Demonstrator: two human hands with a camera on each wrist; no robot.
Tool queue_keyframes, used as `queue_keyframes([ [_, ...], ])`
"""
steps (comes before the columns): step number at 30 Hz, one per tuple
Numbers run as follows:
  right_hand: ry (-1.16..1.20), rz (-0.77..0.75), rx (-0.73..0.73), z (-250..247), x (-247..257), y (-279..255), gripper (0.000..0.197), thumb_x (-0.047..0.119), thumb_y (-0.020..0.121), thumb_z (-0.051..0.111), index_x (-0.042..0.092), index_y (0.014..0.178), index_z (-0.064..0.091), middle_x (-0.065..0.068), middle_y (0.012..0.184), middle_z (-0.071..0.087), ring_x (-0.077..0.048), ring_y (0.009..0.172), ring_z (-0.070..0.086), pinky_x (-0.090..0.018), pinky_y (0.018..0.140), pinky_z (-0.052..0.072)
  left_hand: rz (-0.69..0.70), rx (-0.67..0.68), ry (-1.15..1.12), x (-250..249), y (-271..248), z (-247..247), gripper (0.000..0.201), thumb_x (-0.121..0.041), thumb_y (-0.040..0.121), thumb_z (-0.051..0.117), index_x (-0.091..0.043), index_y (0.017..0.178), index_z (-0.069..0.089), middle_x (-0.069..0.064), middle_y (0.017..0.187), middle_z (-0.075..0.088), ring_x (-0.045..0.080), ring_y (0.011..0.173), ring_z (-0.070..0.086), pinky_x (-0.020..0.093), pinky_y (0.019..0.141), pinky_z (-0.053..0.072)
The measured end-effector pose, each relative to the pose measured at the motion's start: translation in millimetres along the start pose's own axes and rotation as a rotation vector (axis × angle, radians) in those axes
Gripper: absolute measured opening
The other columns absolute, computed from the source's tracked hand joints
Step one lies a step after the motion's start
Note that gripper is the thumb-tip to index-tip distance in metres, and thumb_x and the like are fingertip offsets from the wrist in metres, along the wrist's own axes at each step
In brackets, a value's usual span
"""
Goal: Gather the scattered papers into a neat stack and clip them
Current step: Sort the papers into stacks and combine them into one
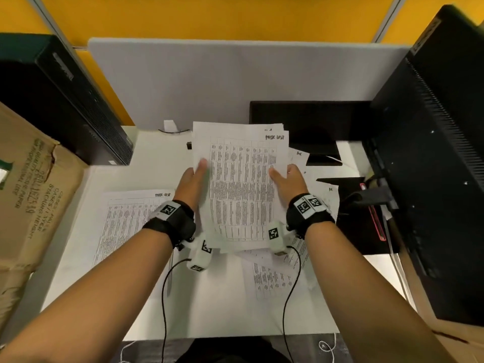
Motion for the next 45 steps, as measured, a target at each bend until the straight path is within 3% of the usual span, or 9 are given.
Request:
queue_keyframes([
  [4,-0.119,0.043,-0.074,8.3,-18.4,7.2,0.044,0.044,0.094,0.054,0.008,0.118,0.044,-0.001,0.094,0.055,-0.02,0.087,0.054,-0.025,0.063,0.041,0.153,-0.039,0.19,11.5,-0.4,-6.3,0.033,-0.012,0.089,0.06,-0.014,0.122,0.056,0.003,0.123,0.064,0.022,0.113,0.06,0.041,0.102,0.046],
  [6,-0.22,0.157,-0.138,8.2,-33.8,12.8,0.061,0.05,0.088,0.059,0.007,0.128,0.041,-0.013,0.117,0.057,-0.029,0.104,0.056,-0.034,0.08,0.048,0.179,-0.109,0.215,12.3,3.6,-15.4,0.032,-0.005,0.091,0.056,-0.011,0.123,0.056,0.006,0.123,0.063,0.022,0.111,0.059,0.039,0.101,0.046],
  [9,-0.487,0.386,-0.189,3.1,-58.0,15.2,0.094,0.048,0.082,0.069,0.009,0.15,0.016,-0.021,0.155,0.018,-0.039,0.142,0.021,-0.054,0.113,0.026,0.196,-0.188,0.228,8.5,9.9,-32.5,0.033,-0.005,0.092,0.056,-0.009,0.125,0.054,0.011,0.126,0.061,0.026,0.114,0.058,0.04,0.1,0.046],
  [13,-0.523,0.443,-0.162,6.2,-73.1,15.6,0.113,0.036,0.077,0.08,0.011,0.153,-0.001,-0.023,0.158,0.002,-0.04,0.145,0.014,-0.049,0.114,0.024,0.178,-0.246,0.238,5.2,16.3,-52.5,0.035,-0.006,0.092,0.057,-0.009,0.127,0.054,0.011,0.129,0.06,0.029,0.117,0.057,0.042,0.1,0.046],
  [18,-0.206,0.355,-0.266,5.1,-76.7,22.0,0.086,0.003,0.087,0.065,0.013,0.151,0.008,-0.019,0.147,0.036,-0.033,0.117,0.052,-0.036,0.092,0.045,0.178,-0.275,0.162,7.2,17.5,-61.4,0.035,-0.002,0.092,0.057,-0.006,0.126,0.054,0.011,0.127,0.061,0.026,0.113,0.058,0.032,0.093,0.044],
  [29,-0.239,-0.024,-0.269,-20.5,-63.7,5.4,0.023,0.012,0.097,0.052,0.003,0.115,0.062,-0.015,0.11,0.067,-0.031,0.098,0.065,-0.027,0.074,0.05,0.181,-0.278,0.11,10.6,24.9,-62.9,0.03,-0.002,0.092,0.058,-0.007,0.122,0.056,0.009,0.123,0.063,0.025,0.109,0.06,0.033,0.093,0.046],
  [36,-0.397,-0.042,-0.188,-49.0,-64.7,2.8,0.017,0.005,0.094,0.051,0.007,0.105,0.065,-0.004,0.094,0.063,-0.023,0.085,0.06,-0.026,0.074,0.046,0.174,-0.32,0.131,8.7,27.4,-73.9,0.03,-0.006,0.091,0.058,-0.01,0.121,0.057,0.009,0.122,0.064,0.029,0.111,0.061,0.045,0.1,0.047],
  [40,-0.535,-0.01,-0.18,-53.0,-80.0,0.8,0.034,-0.001,0.093,0.042,0.011,0.067,0.06,-0.009,0.073,0.062,-0.032,0.075,0.061,-0.026,0.061,0.045,0.169,-0.315,0.131,9.1,24.4,-73.2,0.029,-0.005,0.091,0.058,-0.009,0.12,0.056,0.011,0.122,0.064,0.03,0.11,0.061,0.047,0.099,0.048],
  [45,-0.569,-0.005,-0.336,-50.2,-88.0,-0.6,0.021,-0.008,0.088,0.045,0.0,0.102,0.059,-0.018,0.097,0.064,-0.036,0.087,0.063,-0.038,0.074,0.055,0.159,-0.317,0.161,12.2,22.1,-74.9,0.03,-0.008,0.091,0.059,-0.01,0.12,0.056,0.009,0.121,0.065,0.03,0.11,0.061,0.047,0.099,0.048],
])
Point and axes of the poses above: each hand's wrist, its own y-axis towards the middle knuckle, its own z-axis out of the palm, x = y × z, the point moved 1 cm from there along y, towards the middle knuckle
